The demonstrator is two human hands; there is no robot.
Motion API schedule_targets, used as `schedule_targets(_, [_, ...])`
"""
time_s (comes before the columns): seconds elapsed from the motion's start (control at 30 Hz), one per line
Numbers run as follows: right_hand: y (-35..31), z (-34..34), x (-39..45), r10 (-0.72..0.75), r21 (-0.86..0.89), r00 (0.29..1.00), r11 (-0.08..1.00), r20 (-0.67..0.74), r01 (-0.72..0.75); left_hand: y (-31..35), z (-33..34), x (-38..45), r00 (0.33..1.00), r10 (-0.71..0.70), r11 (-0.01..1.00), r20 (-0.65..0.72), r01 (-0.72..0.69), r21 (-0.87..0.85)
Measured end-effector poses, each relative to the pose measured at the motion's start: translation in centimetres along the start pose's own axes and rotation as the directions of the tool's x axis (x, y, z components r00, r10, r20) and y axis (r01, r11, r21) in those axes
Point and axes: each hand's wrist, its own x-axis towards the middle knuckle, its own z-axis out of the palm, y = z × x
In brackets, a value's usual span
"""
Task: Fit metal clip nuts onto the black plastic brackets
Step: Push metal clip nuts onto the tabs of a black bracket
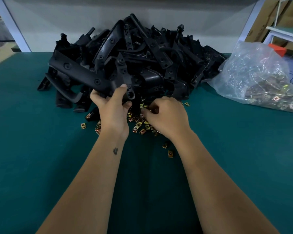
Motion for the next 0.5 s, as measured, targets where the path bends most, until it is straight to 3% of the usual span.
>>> schedule_targets(0.1, [-0.27, 0.6, -0.01, -0.051, -0.042, 0.998, 0.998, 0.044, 0.053, -0.59, 0.11, -0.2, 0.998, -0.037, 0.999, 0.053, 0.035, 0.034])
schedule_targets(0.33, [-0.41, 0.23, 0.08, 0.02, 0.249, 1.0, 0.968, -0.011, -0.016, -0.97, 0.02, -0.14, 0.988, -0.087, 0.992, 0.127, 0.074, 0.099])
schedule_targets(0.5, [-0.36, 0.65, 0.06, -0.032, 0.075, 0.993, 0.997, 0.111, 0.024, -0.79, -0.33, 0.05, 0.989, -0.114, 0.992, 0.098, 0.108, 0.067])
